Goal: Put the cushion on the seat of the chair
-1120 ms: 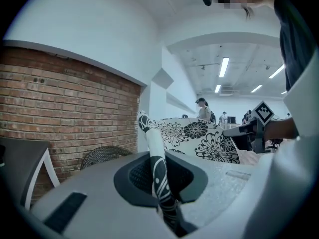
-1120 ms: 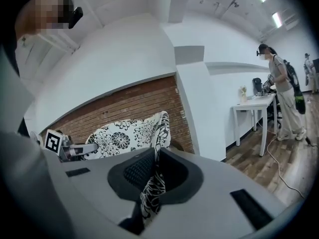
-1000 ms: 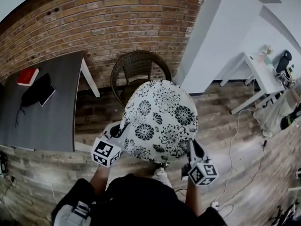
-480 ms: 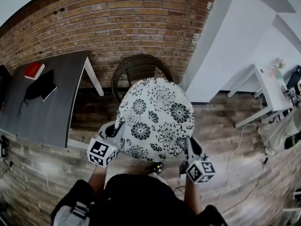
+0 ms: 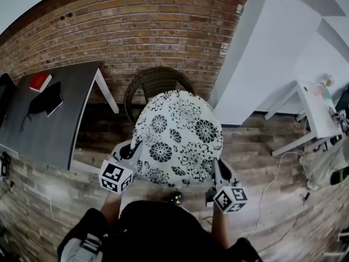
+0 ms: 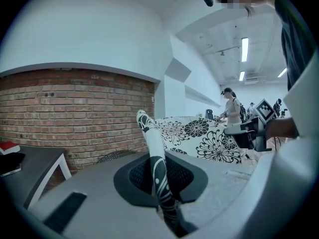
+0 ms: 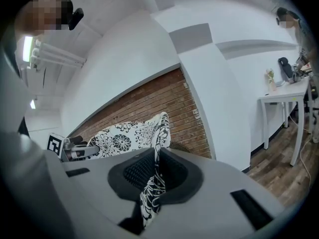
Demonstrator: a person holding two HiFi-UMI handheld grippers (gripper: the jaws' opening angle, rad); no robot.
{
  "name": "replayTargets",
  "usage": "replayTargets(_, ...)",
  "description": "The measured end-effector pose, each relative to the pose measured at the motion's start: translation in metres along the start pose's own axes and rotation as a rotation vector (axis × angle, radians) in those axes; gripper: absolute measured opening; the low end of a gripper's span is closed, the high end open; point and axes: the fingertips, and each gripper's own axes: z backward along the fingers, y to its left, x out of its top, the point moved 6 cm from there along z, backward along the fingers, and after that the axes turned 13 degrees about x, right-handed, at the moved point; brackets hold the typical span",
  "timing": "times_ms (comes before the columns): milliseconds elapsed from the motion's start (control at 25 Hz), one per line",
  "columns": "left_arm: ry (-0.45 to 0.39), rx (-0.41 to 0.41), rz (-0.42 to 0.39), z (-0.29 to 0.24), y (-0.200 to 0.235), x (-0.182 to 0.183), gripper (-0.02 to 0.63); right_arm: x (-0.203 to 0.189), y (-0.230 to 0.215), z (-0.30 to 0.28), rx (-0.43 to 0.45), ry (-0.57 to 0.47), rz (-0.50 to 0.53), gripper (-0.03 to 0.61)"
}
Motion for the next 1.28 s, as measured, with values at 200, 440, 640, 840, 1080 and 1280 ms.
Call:
replayTargets(200, 0.01, 0.031, 0.007, -0.006, -0.015, -0.002, 0.012, 0.002, -0.019, -0.001, 0.035, 0.018, -0.006, 0.028)
replayTargets(440, 0.03, 0.052, 0.014, -0.01, -0.022, -0.008, 0.012, 0.002, -0.034, -0.003, 0.051, 0.027, -0.008, 0.028)
replayTargets(640, 0.041, 0.063, 0.009, -0.013, -0.024, -0.009, 0.012, 0.0, -0.042, -0.007, 0.057, 0.035, -0.022, 0.028)
replayTargets(840, 0.05, 0.088, 0.022, -0.015, -0.022, -0.014, 0.012, -0.006, -0.052, -0.013, 0.064, 0.065, -0.028, 0.028)
replayTargets(1080, 0.077, 0.107, 0.052, -0.027, -0.005, -0.028, 0.012, -0.01, -0.053, -0.045, 0.091, 0.105, -0.027, 0.028)
replayTargets(1280, 0.078, 0.084, 0.07, -0.06, 0.018, -0.034, 0.012, 0.0, -0.062, -0.078, 0.072, 0.105, -0.007, 0.028)
